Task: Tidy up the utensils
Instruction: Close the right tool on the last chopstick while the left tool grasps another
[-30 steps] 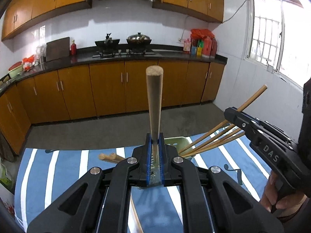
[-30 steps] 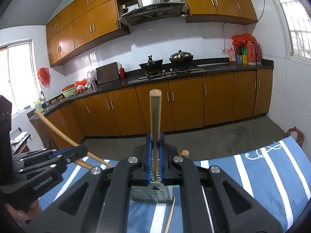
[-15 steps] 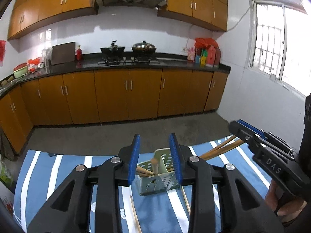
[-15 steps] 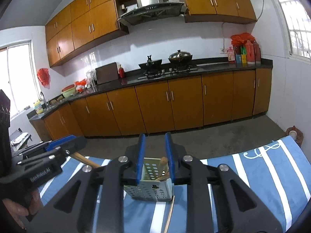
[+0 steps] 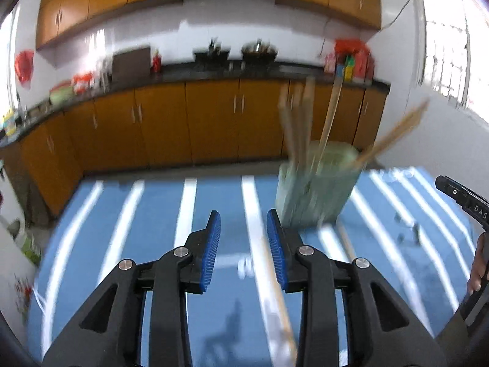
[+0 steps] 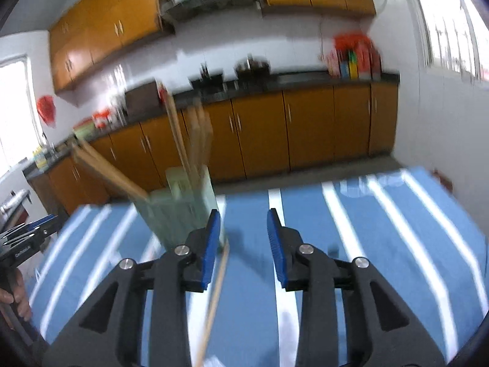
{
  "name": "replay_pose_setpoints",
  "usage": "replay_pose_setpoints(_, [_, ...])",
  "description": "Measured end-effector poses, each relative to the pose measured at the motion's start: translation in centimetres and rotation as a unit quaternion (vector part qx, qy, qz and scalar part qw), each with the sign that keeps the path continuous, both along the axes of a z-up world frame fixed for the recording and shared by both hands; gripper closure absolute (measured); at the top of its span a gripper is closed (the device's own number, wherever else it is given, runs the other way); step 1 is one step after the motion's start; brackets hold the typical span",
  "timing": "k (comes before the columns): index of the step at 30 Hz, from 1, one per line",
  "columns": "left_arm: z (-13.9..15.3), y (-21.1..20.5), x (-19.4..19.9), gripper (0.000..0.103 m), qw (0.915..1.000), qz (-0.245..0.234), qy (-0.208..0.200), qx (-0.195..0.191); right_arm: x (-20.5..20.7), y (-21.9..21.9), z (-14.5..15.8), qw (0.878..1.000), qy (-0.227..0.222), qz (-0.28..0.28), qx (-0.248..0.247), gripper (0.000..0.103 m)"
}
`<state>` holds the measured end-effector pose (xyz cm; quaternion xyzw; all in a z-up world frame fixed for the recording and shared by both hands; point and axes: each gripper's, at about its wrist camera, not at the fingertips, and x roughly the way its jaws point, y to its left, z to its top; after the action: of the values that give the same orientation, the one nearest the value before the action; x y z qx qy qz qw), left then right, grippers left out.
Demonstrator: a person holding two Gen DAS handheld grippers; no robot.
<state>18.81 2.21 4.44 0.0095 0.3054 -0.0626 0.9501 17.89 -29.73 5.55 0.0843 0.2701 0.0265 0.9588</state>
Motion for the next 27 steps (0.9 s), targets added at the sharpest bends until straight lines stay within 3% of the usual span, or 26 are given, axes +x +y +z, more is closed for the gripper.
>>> replay_pose_setpoints(5, [-6.9,-0.5,-0.4,0.070,0.9969,0.007,0.076,-0.019,0.2,2.0,-7.4,0.995,0.099,0.020,0.023,0.071])
replay_pose_setpoints(11, [-10.4,-1.8,-1.3,0.070,0.9939,0.015,0.105,-0.028,-0.7,7.2,-11.9,0.987,0.148,0.064,-0.002,0.075])
replay_pose_setpoints(18, [-11.4,-2.4,-1.6,0.070,0.9931,0.017,0.112,-0.030,-0.7,8.4,-13.1,0.985,0.159,0.060,-0.027,0.079])
replay_pose_setpoints(23, [-12.0,-3.5,-1.8,0.070,0.9929,0.009,0.116,-0.026,-0.6,8.4,-13.2,0.986,0.154,0.046,-0.049,0.094])
replay_pose_setpoints(27, [-12.1,-3.8,-1.9,0.070,0.9928,0.007,0.117,-0.026,-0.2,7.3,-13.2,0.986,0.158,0.021,-0.046,0.095])
